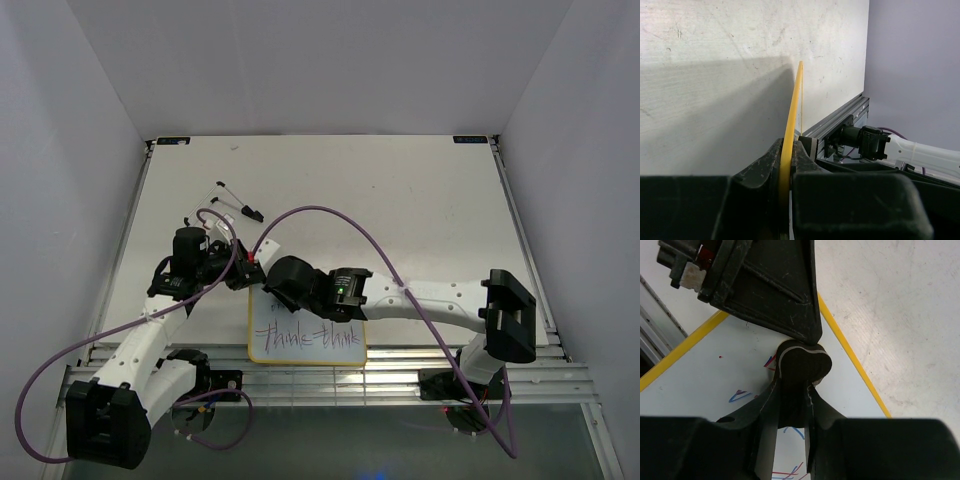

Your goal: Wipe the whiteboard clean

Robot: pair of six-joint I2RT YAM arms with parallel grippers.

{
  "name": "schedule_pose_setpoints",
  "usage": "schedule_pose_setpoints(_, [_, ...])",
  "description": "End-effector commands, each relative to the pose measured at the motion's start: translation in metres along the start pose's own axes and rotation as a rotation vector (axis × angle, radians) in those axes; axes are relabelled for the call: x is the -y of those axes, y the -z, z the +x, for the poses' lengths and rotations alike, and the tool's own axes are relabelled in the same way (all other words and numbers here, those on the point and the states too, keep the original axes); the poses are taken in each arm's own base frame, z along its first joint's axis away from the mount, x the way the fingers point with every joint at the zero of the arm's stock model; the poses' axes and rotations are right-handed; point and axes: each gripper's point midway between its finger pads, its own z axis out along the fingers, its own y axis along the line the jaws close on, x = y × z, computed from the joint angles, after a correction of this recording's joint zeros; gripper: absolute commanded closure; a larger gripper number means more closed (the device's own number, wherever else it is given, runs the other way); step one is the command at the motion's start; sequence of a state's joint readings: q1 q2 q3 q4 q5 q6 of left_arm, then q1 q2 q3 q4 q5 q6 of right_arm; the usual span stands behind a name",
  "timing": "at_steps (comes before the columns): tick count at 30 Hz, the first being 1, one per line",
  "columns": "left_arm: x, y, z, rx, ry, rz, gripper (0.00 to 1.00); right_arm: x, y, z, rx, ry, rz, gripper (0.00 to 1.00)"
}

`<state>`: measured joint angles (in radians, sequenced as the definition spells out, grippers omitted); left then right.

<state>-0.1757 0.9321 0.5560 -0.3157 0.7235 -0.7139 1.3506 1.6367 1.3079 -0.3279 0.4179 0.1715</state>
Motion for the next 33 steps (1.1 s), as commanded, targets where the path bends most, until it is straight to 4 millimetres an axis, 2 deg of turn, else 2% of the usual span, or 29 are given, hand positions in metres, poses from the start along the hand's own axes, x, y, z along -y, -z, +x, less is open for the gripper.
schedule_pose_setpoints(1, [0.034, 0.003, -0.029, 0.123, -0.138, 0.086, 1.00, -0.085, 0.014, -0.017, 0.093, -0.021, -0.338, 0.76])
schedule_pose_setpoints(11, [0.035, 0.004, -0.031, 0.134, -0.136, 0.091, 1.00, -0.096, 0.023, -0.022, 0.118, 0.003, -0.395, 0.75])
schedule_pose_setpoints(14, [0.036, 0.004, -0.031, 0.135, -0.138, 0.091, 1.00, -0.090, 0.019, -0.015, 0.109, -0.010, -0.364, 0.74])
schedule_pose_setpoints(16, [0.037, 0.004, -0.031, 0.136, -0.135, 0.093, 1.00, -0.083, 0.013, -0.001, 0.080, -0.013, -0.326, 0.74])
schedule_pose_setpoints(21, [0.040, 0.006, -0.032, 0.141, -0.139, 0.100, 1.00, -0.051, 0.002, 0.032, 0.013, -0.045, -0.182, 0.71])
schedule_pose_setpoints(22, [0.041, 0.006, -0.032, 0.140, -0.137, 0.102, 1.00, -0.038, 0.001, 0.044, -0.015, -0.063, -0.117, 0.71])
schedule_pose_setpoints(27, [0.043, 0.008, -0.032, 0.143, -0.149, 0.110, 1.00, 0.024, -0.001, 0.082, -0.126, -0.158, 0.129, 0.70])
schedule_pose_setpoints(29, [0.043, 0.009, -0.032, 0.150, -0.149, 0.108, 1.00, 0.037, 0.004, 0.098, -0.187, -0.145, 0.202, 0.70])
schedule_pose_setpoints(32, [0.042, 0.009, -0.034, 0.165, -0.144, 0.099, 1.00, 0.042, 0.008, 0.107, -0.207, -0.175, 0.237, 0.70])
schedule_pose_setpoints(33, [0.042, 0.009, -0.035, 0.173, -0.137, 0.096, 1.00, 0.044, 0.008, 0.115, -0.219, -0.189, 0.248, 0.70])
